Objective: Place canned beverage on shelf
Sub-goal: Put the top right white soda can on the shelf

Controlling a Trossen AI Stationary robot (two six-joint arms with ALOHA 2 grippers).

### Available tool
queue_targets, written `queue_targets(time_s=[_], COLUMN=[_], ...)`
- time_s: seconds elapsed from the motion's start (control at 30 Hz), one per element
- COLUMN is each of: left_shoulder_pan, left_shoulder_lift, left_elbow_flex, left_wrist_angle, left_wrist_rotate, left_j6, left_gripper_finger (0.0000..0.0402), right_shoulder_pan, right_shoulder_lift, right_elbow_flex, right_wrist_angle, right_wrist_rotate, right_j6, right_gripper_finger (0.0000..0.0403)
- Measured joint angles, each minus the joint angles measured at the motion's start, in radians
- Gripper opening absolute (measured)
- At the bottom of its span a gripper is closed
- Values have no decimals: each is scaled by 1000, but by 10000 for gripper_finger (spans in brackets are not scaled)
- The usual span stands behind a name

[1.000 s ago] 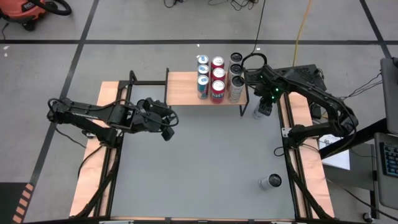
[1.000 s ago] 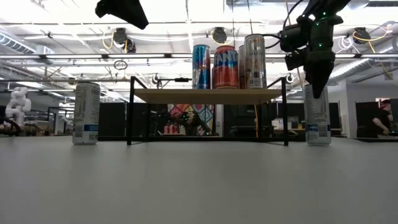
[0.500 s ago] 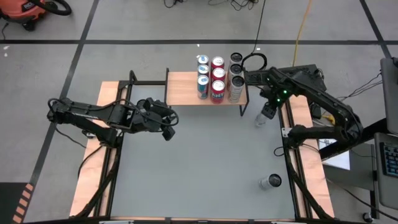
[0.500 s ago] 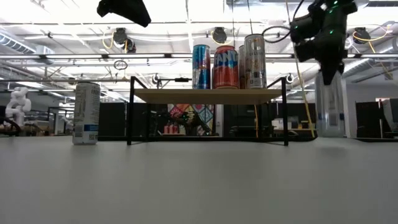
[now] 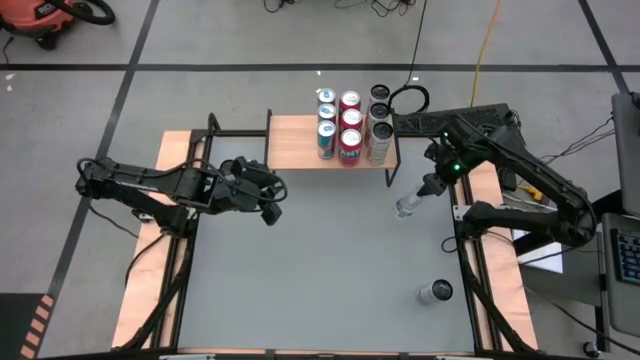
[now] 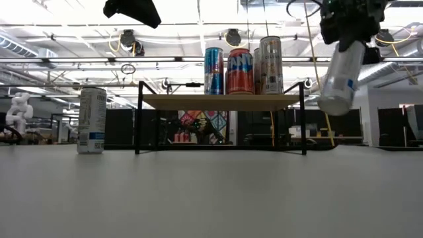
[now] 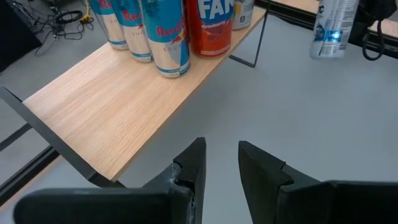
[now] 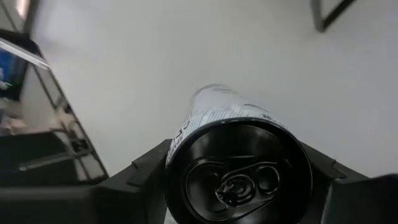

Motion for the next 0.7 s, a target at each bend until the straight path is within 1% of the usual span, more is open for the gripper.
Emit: queue_targets(time_s=[0.13, 0.27, 0.37, 0.63, 0.7], left_shoulder_pan=[0, 0, 0, 0, 0], left_shoulder_lift=[0, 0, 0, 0, 0], left_elbow_flex=[0, 0, 0, 0, 0], left_wrist_angle=[14, 52, 101, 303, 365], left_wrist_rotate=[13, 41, 81, 169, 207], left_j6=[-1, -2, -3, -4, -9], left_gripper_finger=[92, 92, 92, 92, 92], right_shoulder_pan=[67, 150, 220, 387, 418], right_shoulder_lift=[-27, -40, -47, -41, -41], right_elbow_flex=[0, 0, 0, 0, 0], right_wrist_angle=[119, 223, 334, 616, 683], right_wrist_rotate=[-41, -42, -42, -35, -33], right_j6=[119, 206, 265, 315, 311], right_gripper_finger=[216, 215, 215, 215, 215])
